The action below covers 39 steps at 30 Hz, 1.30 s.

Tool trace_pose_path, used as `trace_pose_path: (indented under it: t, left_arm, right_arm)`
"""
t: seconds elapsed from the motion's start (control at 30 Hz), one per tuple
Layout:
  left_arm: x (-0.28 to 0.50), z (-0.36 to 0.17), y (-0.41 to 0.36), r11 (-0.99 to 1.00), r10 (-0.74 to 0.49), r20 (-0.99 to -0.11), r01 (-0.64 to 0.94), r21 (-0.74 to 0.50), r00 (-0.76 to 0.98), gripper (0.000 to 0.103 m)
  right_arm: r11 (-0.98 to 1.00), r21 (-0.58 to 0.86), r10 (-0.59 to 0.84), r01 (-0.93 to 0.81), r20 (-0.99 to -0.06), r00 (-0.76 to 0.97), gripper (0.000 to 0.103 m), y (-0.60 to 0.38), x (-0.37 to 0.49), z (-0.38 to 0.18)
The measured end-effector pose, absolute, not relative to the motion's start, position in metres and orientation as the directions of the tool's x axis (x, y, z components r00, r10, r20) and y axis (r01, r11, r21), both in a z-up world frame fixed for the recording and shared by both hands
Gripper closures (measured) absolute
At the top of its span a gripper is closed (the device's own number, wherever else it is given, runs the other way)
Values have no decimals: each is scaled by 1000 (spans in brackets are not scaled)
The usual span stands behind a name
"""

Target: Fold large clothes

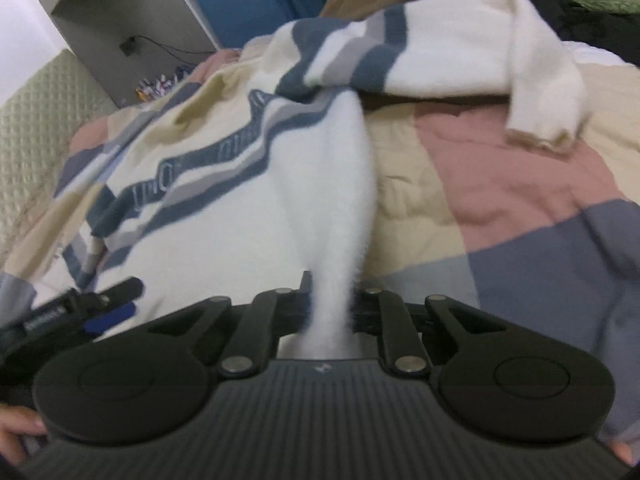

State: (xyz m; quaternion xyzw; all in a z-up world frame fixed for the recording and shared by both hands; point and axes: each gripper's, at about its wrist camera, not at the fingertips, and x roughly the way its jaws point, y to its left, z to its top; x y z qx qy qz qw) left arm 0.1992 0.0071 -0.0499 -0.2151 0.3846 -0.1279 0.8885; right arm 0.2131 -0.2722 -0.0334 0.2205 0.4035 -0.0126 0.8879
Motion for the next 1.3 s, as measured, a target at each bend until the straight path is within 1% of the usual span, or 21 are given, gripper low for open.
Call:
trace_pose_path:
  t: [0.07, 0.2, 0.3, 0.37, 0.43, 0.47, 0.53, 0.6, 0.67, 0.7, 0.8, 0.9, 1.0, 1.07, 1.17, 1.2, 1.27, 1.3]
  left_arm:
    - [195, -50, 6, 882, -381, -633, 60, -468, 674, 42]
    - [192, -53, -3, 910, -346, -655, 70, -409, 672, 41]
    - [193, -60, -7, 919, -330, -680, 58, -390, 655, 41]
    - [195, -64, -10, 927, -318, -694, 58, -371, 646, 41]
    - [196, -66, -13, 936, -304, -700, 64, -347, 646, 41]
    - [196, -67, -15, 938, -299, -701, 67, -339, 647, 41]
    - [194, -65, -14, 936, -299, -697, 58, -347, 652, 41]
    - [194, -62, -12, 923, -318, -686, 49, -381, 654, 41]
    - [194, -58, -9, 914, -332, -678, 47, -402, 656, 41]
    - [194, -56, -9, 909, -340, -672, 47, -414, 657, 40]
    - [195, -50, -8, 903, -352, -656, 58, -426, 668, 40]
    - [196, -46, -13, 918, -334, -650, 77, -390, 683, 40]
    - [199, -46, -16, 915, -345, -649, 89, -393, 679, 40]
    - [202, -47, -16, 910, -357, -647, 92, -405, 674, 40]
    - [208, -47, -12, 888, -391, -633, 92, -451, 668, 40]
    - [209, -47, -10, 886, -389, -632, 84, -456, 670, 40]
    - [211, -45, -7, 885, -381, -628, 73, -459, 679, 40]
    - [212, -44, -5, 885, -377, -627, 66, -461, 682, 40]
  right_arm:
    - [909, 362, 145, 205, -738, 659, 88, -271, 212, -36]
    - [873, 430, 186, 231, -731, 657, 84, -282, 213, -39]
    - [880, 407, 165, 244, -744, 647, 83, -287, 213, -34]
    - [885, 404, 177, 232, -752, 635, 77, -289, 216, -33]
    - [872, 425, 185, 244, -747, 638, 60, -295, 219, -31]
    - [863, 438, 189, 251, -741, 644, 56, -299, 220, -30]
    - [847, 463, 198, 263, -732, 652, 45, -310, 227, -28]
    - [809, 507, 218, 297, -729, 649, 45, -326, 239, -30]
    - [794, 506, 183, 336, -727, 662, 45, -342, 249, -28]
    - [804, 481, 142, 350, -726, 672, 45, -349, 254, -26]
    - [846, 363, -3, 391, -729, 684, 38, -367, 266, -20]
    - [877, 248, -127, 411, -707, 696, 37, -384, 275, -17]
    - [894, 127, -238, 429, -677, 696, 37, -395, 281, -21]
    - [908, 58, -268, 415, -681, 682, 37, -398, 286, -30]
    - [919, 63, -231, 388, -713, 662, 37, -404, 294, -45]
    - [923, 43, -237, 383, -721, 651, 38, -403, 296, -49]
    - [937, -39, -267, 348, -724, 637, 39, -393, 301, -55]
    - [937, -93, -297, 337, -720, 627, 41, -391, 302, -57]
